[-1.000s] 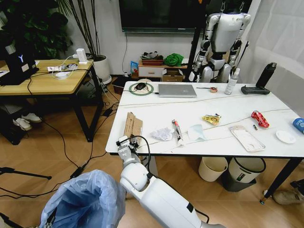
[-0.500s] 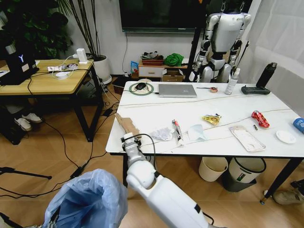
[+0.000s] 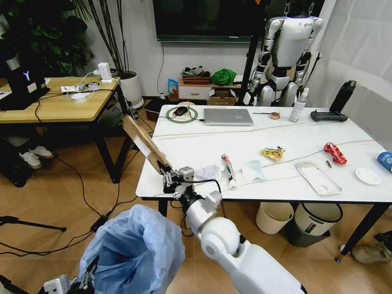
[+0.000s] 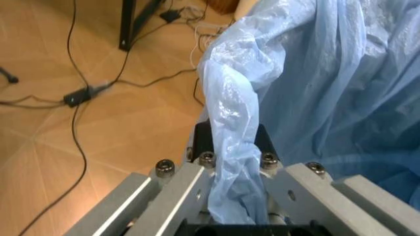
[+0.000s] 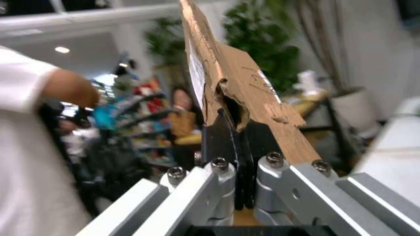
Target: Pick up the trash bin and place the trash from the table into it.
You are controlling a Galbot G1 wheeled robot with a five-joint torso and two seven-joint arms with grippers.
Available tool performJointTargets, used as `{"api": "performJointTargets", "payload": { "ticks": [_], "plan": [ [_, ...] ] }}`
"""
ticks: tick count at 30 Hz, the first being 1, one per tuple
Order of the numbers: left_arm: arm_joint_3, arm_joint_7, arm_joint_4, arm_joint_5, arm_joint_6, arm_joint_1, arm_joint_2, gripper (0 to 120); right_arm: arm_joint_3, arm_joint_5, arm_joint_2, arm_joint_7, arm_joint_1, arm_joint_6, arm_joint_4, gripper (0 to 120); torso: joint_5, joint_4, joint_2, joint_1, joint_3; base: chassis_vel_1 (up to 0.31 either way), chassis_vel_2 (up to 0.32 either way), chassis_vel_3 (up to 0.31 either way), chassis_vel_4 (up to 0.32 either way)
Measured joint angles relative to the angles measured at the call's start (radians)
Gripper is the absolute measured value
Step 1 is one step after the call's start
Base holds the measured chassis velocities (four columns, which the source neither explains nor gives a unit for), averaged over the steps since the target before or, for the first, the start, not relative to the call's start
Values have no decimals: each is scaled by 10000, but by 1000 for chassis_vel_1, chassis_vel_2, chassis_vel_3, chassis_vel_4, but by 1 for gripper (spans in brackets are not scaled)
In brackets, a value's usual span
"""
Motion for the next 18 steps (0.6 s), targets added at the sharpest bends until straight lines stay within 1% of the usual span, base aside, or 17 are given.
{"api": "performJointTargets", "payload": {
  "ticks": [1,2,3,4,5,6,7,8,12,18],
  "plan": [
    [27,-101,2,-18,74,-53,27,0,-123,46,-267,-98,-99,62,295,0,3,0,0,0,0,0,0,0,0],
    [54,-227,-4,-32,151,-95,41,0,-293,75,-650,-182,-229,95,619,0,-2,-3,0,0,0,0,0,0,0],
    [73,-310,-30,-45,204,-109,42,0,-402,76,-867,-218,-315,111,782,0,-2,-3,0,0,-1,0,0,0,0],
    [110,-548,-161,-109,366,-113,34,0,-701,34,-1367,-285,-530,172,1061,0,-1,-4,0,0,0,0,0,0,0],
    [110,-548,-161,-109,366,-113,34,0,-701,34,-1367,-285,-530,172,1061,0,-1,-4,0,0,0,0,0,0,0],
    [121,-641,-236,-130,440,-102,23,0,-872,-54,-1617,-313,-665,205,1164,0,0,-1,0,0,0,0,0,0,0],
    [120,-798,-349,-133,536,-66,-7,0,-1137,-263,-1917,-333,-865,251,1240,0,0,-6,1,0,0,0,0,0,0],
    [107,-909,-432,-101,585,-26,-48,0,-1350,-493,-2082,-348,-1021,283,1249,0,0,-3,0,0,-1,0,0,0,0],
    [50,-1366,-720,36,774,154,-218,0,-1918,-1017,-2331,-166,-1404,363,1171,0,2,-2,0,-1,-1,0,0,0,0],
    [15,-1881,-840,288,939,229,-378,0,-2200,-1105,-2464,8,-1395,336,1252,0,-1,-1,0,-1,-1,0,0,0,0]
  ]
}}
